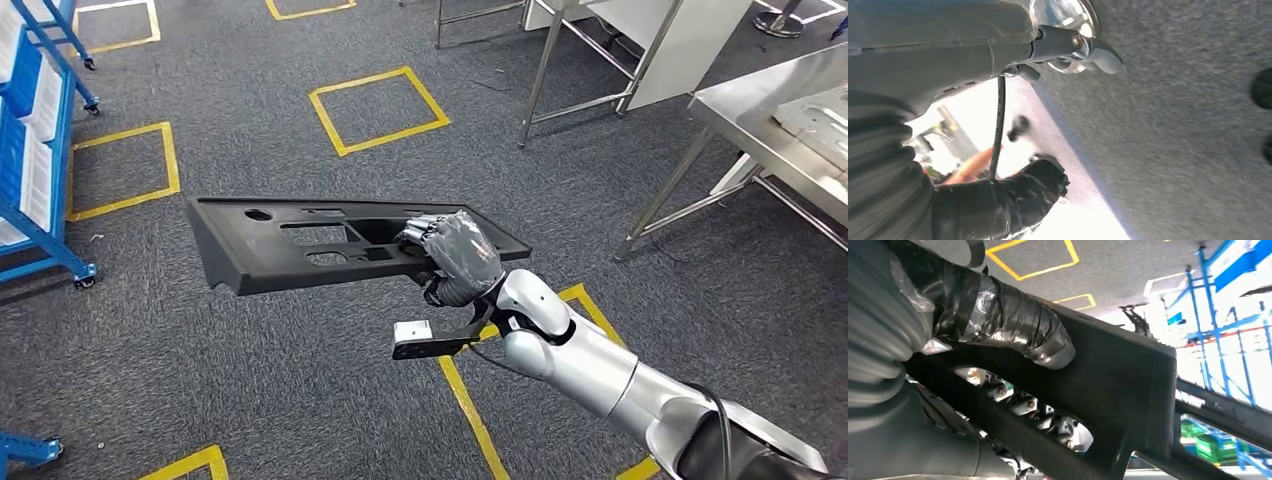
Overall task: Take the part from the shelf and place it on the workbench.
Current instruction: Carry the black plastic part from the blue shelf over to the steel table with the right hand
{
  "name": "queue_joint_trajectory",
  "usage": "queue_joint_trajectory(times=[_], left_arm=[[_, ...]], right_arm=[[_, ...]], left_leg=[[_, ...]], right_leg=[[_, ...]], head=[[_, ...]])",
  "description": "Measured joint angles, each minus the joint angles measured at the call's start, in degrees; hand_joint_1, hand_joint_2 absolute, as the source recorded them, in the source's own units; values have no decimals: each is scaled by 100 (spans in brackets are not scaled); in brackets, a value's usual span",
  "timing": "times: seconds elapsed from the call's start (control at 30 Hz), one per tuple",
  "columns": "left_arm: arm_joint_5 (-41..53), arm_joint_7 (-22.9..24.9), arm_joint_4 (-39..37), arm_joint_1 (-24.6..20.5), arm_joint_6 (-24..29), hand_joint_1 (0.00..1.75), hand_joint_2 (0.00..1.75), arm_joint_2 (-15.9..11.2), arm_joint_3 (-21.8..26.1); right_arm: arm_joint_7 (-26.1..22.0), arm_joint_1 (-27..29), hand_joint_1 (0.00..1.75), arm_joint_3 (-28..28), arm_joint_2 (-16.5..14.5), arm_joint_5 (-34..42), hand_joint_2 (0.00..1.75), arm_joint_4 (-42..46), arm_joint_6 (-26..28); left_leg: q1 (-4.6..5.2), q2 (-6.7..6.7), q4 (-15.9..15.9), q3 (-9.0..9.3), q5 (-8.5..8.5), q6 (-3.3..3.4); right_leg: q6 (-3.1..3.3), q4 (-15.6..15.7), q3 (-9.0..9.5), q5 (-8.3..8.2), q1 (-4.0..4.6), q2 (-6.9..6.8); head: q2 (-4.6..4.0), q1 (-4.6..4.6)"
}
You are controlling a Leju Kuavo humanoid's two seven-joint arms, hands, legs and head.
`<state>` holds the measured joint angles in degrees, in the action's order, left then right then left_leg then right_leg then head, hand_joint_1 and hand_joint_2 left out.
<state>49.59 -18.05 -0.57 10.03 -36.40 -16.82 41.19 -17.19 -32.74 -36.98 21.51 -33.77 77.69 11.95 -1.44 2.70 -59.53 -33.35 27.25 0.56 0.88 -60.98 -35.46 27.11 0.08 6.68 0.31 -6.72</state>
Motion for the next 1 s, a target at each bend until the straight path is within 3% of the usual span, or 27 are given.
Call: queue_joint_trajectory(times=[0.03,0.1,0.17,0.2,0.23,0.27,0.33,0.4,0.47,0.53,0.57,0.63,0.67,0.7,0.73,0.77,0.83,0.9,0.97,1.0], left_arm=[[11,3,0,-9,3,0,175,5,9],[30,-5,0,-9,-4,0,175,15,27],[44,-13,0,-1,-12,0,175,19,35],[53,-13,0,-3,-13,0,175,20,37],[61,-14,0,-6,-13,0,175,23,39],[69,-14,0,-10,-13,0,175,27,41],[76,-18,0,-19,-13,0,175,37,44],[80,-21,0,-27,-13,0,175,41,46],[90,-20,1,-51,-12,0,175,42,50],[102,-10,1,-86,-7,0,175,47,63],[108,-4,2,-95,-2,0,175,51,72],[128,13,2,-90,17,0,175,57,86],[141,17,2,-88,23,0,175,57,91],[160,18,2,-89,27,0,175,57,95],[176,15,2,-91,20,0,175,57,98],[191,10,2,-94,11,0,175,57,99],[211,5,2,-93,-1,0,175,54,103],[225,11,2,-95,3,0,175,46,113],[245,11,2,-111,-2,0,175,31,121],[255,9,2,-123,-7,0,175,25,124]], right_arm=[[-1,-2,171,16,3,-1,175,1,-8],[-1,-2,171,43,7,-3,175,1,-20],[-1,24,171,50,7,-4,175,-3,-28],[-1,41,171,50,8,-4,175,-4,-32],[-1,54,171,51,11,-4,175,-5,-34],[-1,60,171,52,14,-4,175,-5,-36],[-1,57,171,59,20,-4,175,-3,-37],[0,52,171,67,23,-4,175,0,-37],[0,51,171,80,32,-5,175,4,-37],[-3,39,171,104,39,-11,175,13,-39],[-5,25,171,113,37,-15,175,16,-41],[-8,3,171,120,33,-23,175,11,-46],[-8,5,171,120,31,-26,175,5,-49],[-10,12,171,120,30,-28,175,-1,-52],[-11,16,171,120,29,-31,175,-4,-55],[-13,18,171,120,28,-32,175,-5,-57],[-14,13,171,120,28,-33,175,-6,-59],[-14,6,171,120,28,-37,175,-10,-62],[-14,4,171,121,31,-41,175,-13,-66],[-14,6,171,126,34,-42,175,-13,-67]], left_leg=[[-9,-77,47,27,-19,38],[-9,-219,101,63,-30,84],[-4,-359,103,68,-15,92],[-4,-432,103,75,-4,89],[-5,-501,103,89,10,80],[-7,-569,103,111,28,67],[3,-687,99,166,73,15],[22,-791,100,211,113,-53],[25,-900,119,256,143,-120],[4,-782,-3,251,259,-170],[-6,-641,-226,158,395,-183],[-10,-374,-956,-218,735,-187],[-7,-329,-1293,-415,839,-188],[-3,-311,-1461,-539,828,-183],[0,-299,-1420,-565,701,-171],[1,-267,-1164,-488,480,-151],[-2,-60,-420,-211,72,-98],[9,96,-21,-46,-38,-62],[25,23,42,-5,-28,-24],[21,-44,88,22,-45,6]], right_leg=[[-26,-122,-58,79,8,-133],[-71,-688,-336,377,12,-473],[-108,-1333,-684,604,-24,-597],[-123,-1448,-759,585,-43,-622],[-134,-1335,-716,458,-60,-645],[-136,-1021,-562,260,-71,-694],[-111,-240,-167,-42,-44,-926],[-56,103,1,-92,19,-1035],[11,125,15,-90,42,-906],[87,191,74,-111,18,-795],[127,223,106,-124,1,-741],[178,234,118,-122,10,-631],[190,230,119,-117,22,-562],[198,222,123,-111,35,-490],[202,210,129,-103,45,-413],[199,194,137,-92,50,-336],[173,145,132,-60,56,-193],[118,109,88,-47,40,-63],[47,120,56,-66,15,57],[17,109,50,-58,15,21]], head=[[-1,-3],[-1,-9],[-1,-9],[-1,-8],[-1,-9],[-1,-9],[-1,-8],[-1,-7],[0,-6],[0,-4],[0,-3],[-1,-2],[-1,-2],[-1,-3],[-1,-2],[-1,-2],[-1,-3],[0,-2],[1,-2],[0,-4]])
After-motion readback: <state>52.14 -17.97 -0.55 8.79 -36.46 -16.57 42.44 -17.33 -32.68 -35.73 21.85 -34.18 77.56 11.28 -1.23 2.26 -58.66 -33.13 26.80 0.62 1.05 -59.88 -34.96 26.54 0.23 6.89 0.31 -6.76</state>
